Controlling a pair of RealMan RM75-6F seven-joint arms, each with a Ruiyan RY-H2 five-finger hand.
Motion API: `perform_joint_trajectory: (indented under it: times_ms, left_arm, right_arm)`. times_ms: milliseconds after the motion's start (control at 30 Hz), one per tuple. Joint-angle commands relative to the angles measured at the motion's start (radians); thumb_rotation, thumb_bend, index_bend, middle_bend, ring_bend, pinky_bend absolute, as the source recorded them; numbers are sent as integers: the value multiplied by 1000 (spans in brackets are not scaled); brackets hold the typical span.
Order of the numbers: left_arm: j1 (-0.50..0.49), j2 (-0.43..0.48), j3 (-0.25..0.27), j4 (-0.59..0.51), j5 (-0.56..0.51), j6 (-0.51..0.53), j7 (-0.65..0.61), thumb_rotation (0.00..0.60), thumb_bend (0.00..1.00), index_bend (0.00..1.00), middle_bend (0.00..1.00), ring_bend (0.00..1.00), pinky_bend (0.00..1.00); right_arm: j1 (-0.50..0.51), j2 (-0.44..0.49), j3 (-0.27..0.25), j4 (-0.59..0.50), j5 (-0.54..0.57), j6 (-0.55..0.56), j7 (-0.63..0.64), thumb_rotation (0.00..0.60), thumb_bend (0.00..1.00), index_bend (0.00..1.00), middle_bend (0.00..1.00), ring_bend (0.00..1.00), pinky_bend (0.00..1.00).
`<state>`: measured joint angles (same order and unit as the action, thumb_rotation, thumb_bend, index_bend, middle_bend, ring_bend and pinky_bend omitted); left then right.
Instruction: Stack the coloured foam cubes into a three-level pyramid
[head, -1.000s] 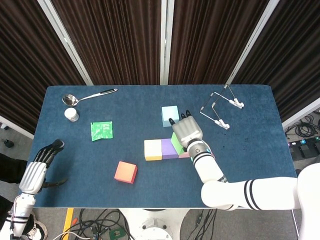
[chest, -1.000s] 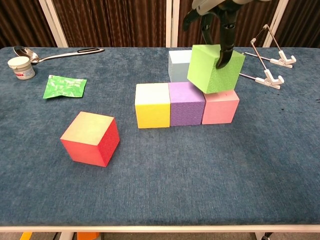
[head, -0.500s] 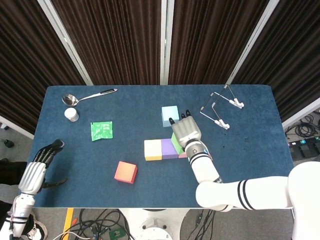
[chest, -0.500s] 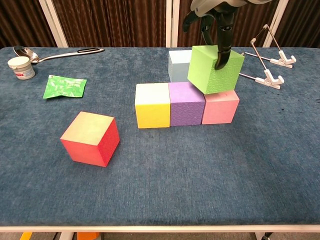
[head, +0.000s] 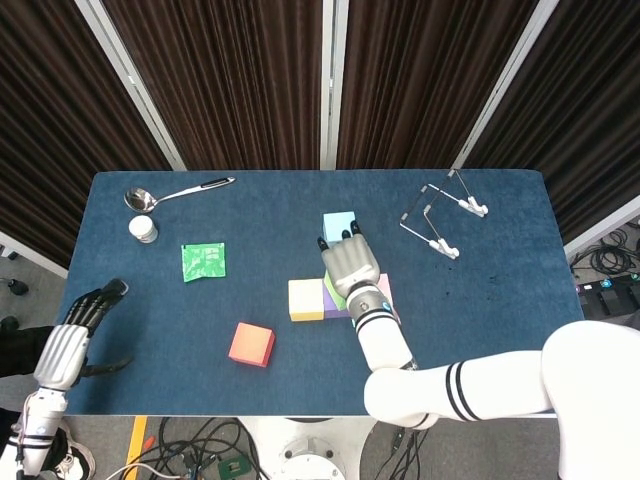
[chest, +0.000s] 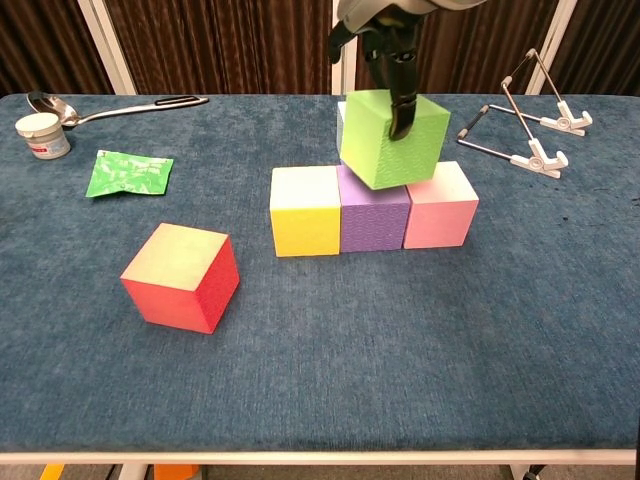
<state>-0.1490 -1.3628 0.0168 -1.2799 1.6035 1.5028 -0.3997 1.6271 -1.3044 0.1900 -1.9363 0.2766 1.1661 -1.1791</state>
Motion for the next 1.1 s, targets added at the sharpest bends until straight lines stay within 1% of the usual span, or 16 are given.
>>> perform_joint_trajectory:
  times_ms: [33,300,467,733,1100]
  left_arm:
    - [1,-1,0,4,2,3,-6,600,0,146,87,0,75]
    - [3,-5,2,25,10,15,-35,600,0,146,87,0,75]
    - [6,-8,4,38,11,20,-50,600,0,146,87,0,75]
    - [9,-14,6,52,10,20,-62,600,0,146,87,0,75]
    - [13,-14,8,58,10,24,-68,600,0,146,87,0,75]
  right_arm:
    - [22,-29,25,14,35,23,-27,600,52,0,713,136,0]
    - [70,-99,85,28,103,133,-92,600,54,0,725,145,0]
    - [81,-148,116,58,120,180,-122,600,56,0,731,146,0]
    - [64,-200,149,107,113,200,-157,600,54,0,734,147,0]
    - [44,-240,192,131,89,236,-193,600,54,0,742,163,0]
